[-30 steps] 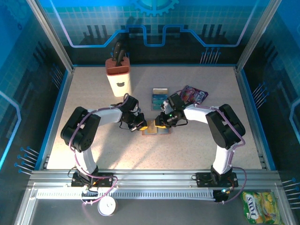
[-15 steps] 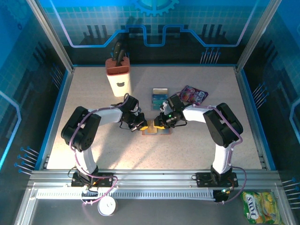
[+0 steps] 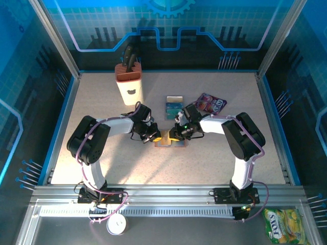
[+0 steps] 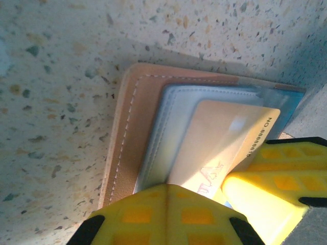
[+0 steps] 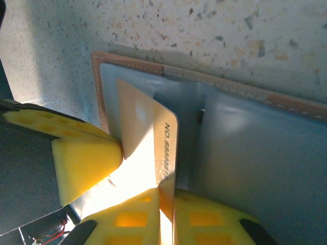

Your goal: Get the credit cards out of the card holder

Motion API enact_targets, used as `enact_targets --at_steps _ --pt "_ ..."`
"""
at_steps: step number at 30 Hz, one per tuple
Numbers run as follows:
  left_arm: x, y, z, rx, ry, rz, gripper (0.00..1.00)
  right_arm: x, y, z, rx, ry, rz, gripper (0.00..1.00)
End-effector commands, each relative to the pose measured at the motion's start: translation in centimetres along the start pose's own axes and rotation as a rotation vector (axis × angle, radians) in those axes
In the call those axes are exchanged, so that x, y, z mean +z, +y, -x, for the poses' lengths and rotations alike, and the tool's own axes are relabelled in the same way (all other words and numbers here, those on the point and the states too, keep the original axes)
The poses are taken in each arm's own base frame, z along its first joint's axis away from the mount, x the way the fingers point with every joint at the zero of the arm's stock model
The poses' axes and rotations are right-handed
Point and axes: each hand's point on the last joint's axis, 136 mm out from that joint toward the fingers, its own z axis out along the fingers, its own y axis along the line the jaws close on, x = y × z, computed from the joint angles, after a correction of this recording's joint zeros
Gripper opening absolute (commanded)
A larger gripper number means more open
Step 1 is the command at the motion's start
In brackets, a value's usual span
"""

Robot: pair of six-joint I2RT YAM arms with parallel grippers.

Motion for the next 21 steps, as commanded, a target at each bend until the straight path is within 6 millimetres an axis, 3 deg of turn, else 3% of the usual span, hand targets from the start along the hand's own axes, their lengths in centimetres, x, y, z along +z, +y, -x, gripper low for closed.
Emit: enact_targets --at_steps 1,9,21 --pt "1.2 4.0 -1.1 -0.049 0.027 0.129 0.04 -0.4 0.9 -0.6 -0.023 0.002 0.015 0.11" --pt "0.9 4.4 -0.8 -0.047 0.020 0.138 0.04 -1.9 0.1 -0.8 -0.029 -0.013 -0.020 0.09" --pt "0.6 4.0 -0.3 -0.036 0.021 0.130 0.04 -5.5 -0.4 -1.0 -0.063 -0.049 -0.083 0.06"
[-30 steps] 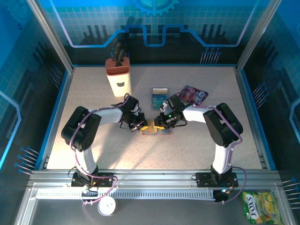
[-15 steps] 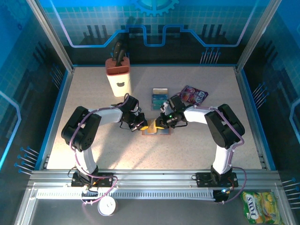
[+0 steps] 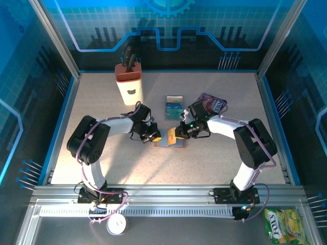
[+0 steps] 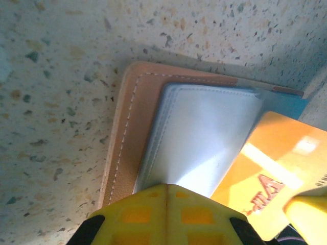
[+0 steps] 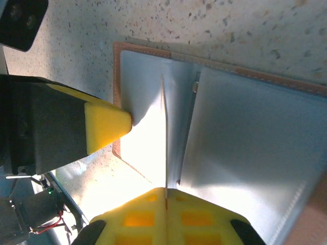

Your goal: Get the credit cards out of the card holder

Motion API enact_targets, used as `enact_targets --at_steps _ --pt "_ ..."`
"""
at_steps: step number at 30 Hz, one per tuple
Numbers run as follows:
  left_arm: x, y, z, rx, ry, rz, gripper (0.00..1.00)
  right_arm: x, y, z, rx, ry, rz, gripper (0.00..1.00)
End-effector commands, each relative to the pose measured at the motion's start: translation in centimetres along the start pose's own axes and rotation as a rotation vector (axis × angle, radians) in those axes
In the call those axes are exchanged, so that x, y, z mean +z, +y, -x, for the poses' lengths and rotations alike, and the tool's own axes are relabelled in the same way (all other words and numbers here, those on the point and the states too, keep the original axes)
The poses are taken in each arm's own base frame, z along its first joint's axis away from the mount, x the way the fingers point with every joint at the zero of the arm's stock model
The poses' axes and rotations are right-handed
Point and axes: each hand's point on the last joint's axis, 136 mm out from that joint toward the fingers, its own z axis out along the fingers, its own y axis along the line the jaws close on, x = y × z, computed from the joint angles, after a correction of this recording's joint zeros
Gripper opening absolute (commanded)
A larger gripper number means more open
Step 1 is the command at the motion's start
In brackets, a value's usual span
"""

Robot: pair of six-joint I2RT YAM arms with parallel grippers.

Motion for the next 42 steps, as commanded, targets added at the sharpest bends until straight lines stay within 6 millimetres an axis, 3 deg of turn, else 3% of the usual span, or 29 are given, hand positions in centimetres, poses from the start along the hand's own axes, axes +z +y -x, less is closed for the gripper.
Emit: enact_targets --at_steps 1,14,19,23,27,33,42 --pt "0.6 3.7 -0.7 -0.054 0.027 0.126 0.04 -1.4 -0.6 -0.5 -0.025 0.003 -0.047 0.05" --pt "-0.3 2.7 -0.6 -0.037 0.011 0.098 0.06 -5.5 0.2 1.7 -0.202 -0.007 -0.197 0.02" --pt "-0.7 2.1 -0.5 -0.032 0.006 0.090 0.06 -7.3 0.7 3.0 -0.391 0.024 -0.287 0.01" --pt "-1.0 1.7 -0.5 -0.030 -0.002 0.084 0.07 -8.1 0.9 3.9 -0.650 0.102 -0.346 0.00" --pt "-1.5 1.4 -0.5 -0.024 -0.006 0.087 0.08 -8.7 0.8 5.6 -0.899 0.174 -0.398 0.00" --pt "-2.6 1.2 -0.9 -0.012 -0.014 0.098 0.09 -9.7 2.4 8.0 -1.185 0.279 -0.418 0.00" --pt "-3.9 1.2 -1.5 -0.022 -0.036 0.095 0.11 -10.5 3.8 13.1 -1.335 0.279 -0.440 0.00"
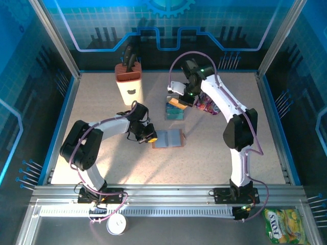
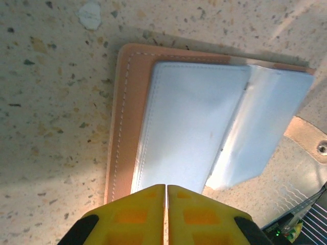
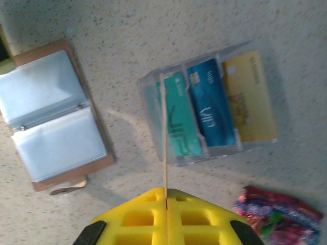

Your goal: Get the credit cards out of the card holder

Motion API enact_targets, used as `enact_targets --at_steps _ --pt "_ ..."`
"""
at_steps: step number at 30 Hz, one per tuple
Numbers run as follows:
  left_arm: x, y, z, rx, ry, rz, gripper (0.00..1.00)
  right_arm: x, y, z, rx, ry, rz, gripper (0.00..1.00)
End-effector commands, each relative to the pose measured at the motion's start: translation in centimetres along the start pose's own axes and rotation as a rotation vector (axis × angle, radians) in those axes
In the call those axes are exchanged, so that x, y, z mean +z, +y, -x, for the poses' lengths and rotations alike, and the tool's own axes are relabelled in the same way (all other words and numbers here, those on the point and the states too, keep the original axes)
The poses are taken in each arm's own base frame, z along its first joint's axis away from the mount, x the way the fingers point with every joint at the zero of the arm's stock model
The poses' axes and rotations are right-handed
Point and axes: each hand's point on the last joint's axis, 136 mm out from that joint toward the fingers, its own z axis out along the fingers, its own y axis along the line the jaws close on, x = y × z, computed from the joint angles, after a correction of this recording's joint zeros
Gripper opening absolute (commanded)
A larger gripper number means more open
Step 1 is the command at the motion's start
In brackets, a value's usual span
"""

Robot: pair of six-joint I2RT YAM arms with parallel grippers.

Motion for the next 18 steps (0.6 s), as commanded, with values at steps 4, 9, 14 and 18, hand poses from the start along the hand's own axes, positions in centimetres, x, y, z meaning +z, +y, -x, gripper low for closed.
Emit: enact_targets --at_steps 4,9,14,18 --pt "-1.3 0.7 -0.6 -0.023 -0.019 0.022 0.12 0.6 -2.6 -0.6 -0.083 0.030 0.014 0.00" --pt "-1.7 0.8 -0.7 -0.036 -0.031 0.027 0.12 2.1 -4.7 -0.4 -0.090 0.019 -0.009 0.00" --pt "-1.8 0.8 -0.7 -0.047 -0.036 0.030 0.12 3.9 -6.5 -0.5 -0.088 -0.010 -0.023 0.00" --pt "-1.9 0.9 -0.9 -0.052 -0.036 0.040 0.12 4.7 -7.1 -0.5 -0.087 -0.039 -0.013 0.00"
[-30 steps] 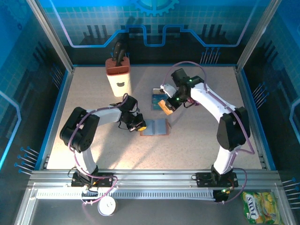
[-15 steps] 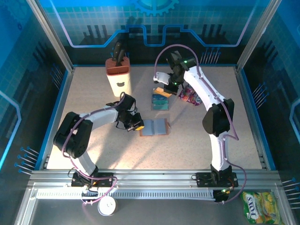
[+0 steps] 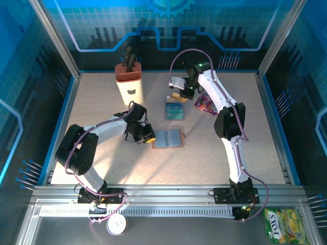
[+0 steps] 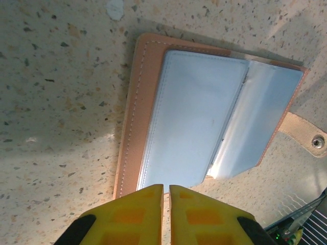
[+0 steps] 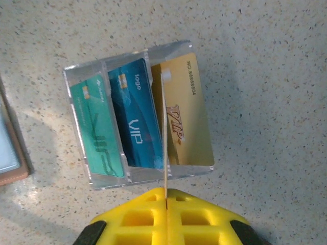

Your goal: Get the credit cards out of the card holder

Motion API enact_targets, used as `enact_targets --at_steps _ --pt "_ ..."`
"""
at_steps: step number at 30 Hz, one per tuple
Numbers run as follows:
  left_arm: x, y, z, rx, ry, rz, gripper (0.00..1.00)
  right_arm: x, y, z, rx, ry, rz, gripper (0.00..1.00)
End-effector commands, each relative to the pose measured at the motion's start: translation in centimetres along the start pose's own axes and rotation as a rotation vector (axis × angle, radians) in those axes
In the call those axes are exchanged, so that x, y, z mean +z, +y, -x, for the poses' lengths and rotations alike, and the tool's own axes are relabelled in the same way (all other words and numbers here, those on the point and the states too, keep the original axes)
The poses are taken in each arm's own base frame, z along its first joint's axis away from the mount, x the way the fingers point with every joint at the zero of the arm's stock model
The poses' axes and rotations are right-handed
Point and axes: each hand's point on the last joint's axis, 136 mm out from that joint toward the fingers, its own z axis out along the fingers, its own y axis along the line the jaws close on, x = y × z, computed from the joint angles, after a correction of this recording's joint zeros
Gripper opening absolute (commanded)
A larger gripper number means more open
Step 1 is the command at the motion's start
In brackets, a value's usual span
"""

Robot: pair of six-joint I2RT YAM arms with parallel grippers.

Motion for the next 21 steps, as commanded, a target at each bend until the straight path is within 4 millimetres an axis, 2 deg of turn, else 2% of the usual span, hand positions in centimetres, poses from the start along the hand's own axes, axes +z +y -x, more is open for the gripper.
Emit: enact_targets --at_steps 1,12,13,16,21 --pt "-0.7 0.4 -0.4 -0.030 -0.003 0.024 0.12 0.3 -1.0 0.3 -0.019 -0.051 -0.001 0.00" --pt "-0.8 0.4 -0.8 -0.027 -0.008 0.042 0.12 2.2 -1.6 0.9 -0.030 -0.088 0.002 0.00" --pt "-0.8 0.4 -0.8 -0.026 -0.007 0.043 0.12 2.3 -1.7 0.9 -0.031 -0.081 -0.005 0.03" --pt "-0.9 0.4 -0.8 -0.025 -0.009 0.043 0.12 1.8 -2.3 1.0 -0.034 -0.070 -0.043 0.11" --pt "-1.2 0.0 -0.4 -0.001 -0.019 0.046 0.12 -0.4 -2.6 1.5 -0.028 -0.085 -0.091 0.14"
